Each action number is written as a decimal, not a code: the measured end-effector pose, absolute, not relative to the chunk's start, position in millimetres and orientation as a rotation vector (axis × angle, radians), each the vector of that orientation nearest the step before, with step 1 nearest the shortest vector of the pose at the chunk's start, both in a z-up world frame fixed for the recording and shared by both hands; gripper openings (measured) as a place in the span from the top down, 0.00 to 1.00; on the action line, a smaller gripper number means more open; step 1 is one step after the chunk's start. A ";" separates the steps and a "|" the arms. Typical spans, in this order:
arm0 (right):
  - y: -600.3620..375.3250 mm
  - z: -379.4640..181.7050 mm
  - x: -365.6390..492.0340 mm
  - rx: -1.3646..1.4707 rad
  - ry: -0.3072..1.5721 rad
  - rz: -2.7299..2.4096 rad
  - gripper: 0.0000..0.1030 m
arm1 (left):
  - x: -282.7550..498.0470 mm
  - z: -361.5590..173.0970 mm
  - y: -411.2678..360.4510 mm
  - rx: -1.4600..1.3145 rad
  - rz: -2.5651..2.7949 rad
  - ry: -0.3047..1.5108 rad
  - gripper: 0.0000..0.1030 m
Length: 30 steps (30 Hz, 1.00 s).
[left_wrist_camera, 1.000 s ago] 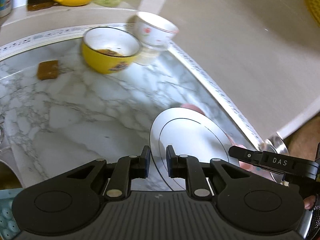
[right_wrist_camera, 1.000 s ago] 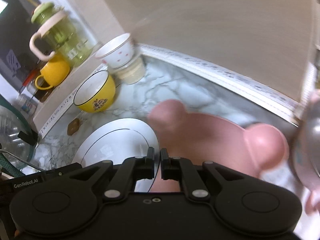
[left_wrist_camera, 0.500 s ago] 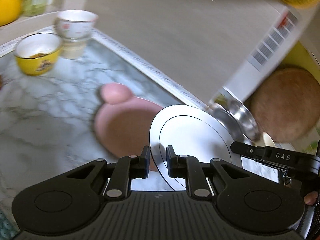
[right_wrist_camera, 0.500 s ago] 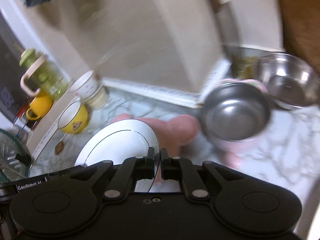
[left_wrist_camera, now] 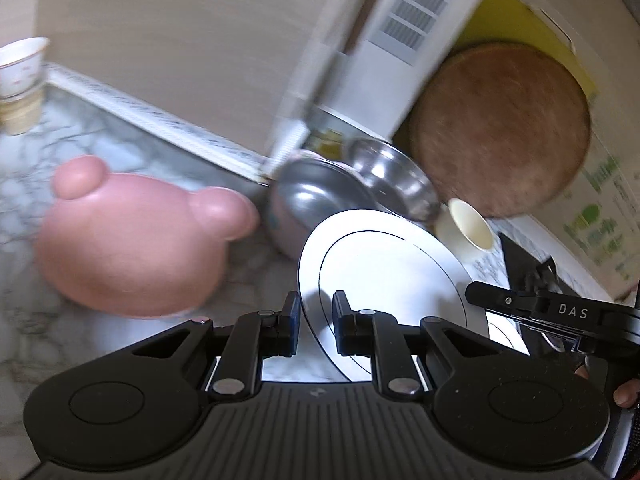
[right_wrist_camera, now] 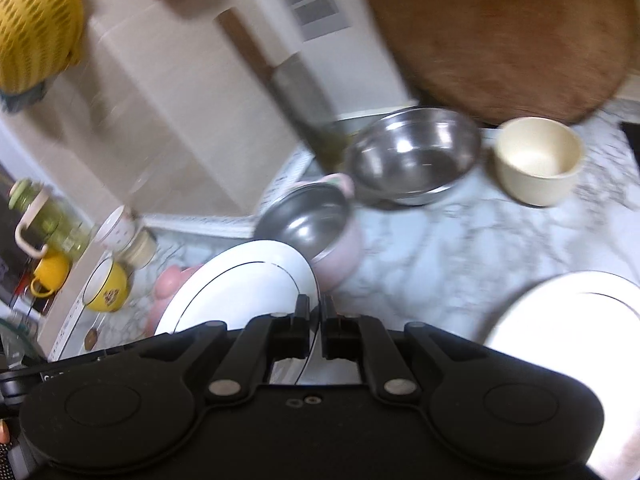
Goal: Organize plates and bowls
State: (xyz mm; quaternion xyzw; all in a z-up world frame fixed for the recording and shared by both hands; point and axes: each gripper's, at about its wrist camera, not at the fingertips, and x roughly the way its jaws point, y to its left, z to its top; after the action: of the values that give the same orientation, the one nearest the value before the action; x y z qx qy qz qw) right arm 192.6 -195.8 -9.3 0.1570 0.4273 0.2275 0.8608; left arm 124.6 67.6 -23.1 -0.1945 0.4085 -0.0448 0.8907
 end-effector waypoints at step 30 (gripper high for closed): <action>-409.1 -90.6 138.2 0.588 0.903 0.083 0.94 | 184.4 -94.2 -142.5 -0.173 -0.449 1.055 0.85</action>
State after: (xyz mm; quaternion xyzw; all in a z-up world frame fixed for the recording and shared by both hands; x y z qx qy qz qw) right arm 138.2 -409.1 -90.6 0.2798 0.4301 0.0394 0.8574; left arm 184.4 -142.5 -94.2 -0.0816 0.4985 -0.2122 0.8365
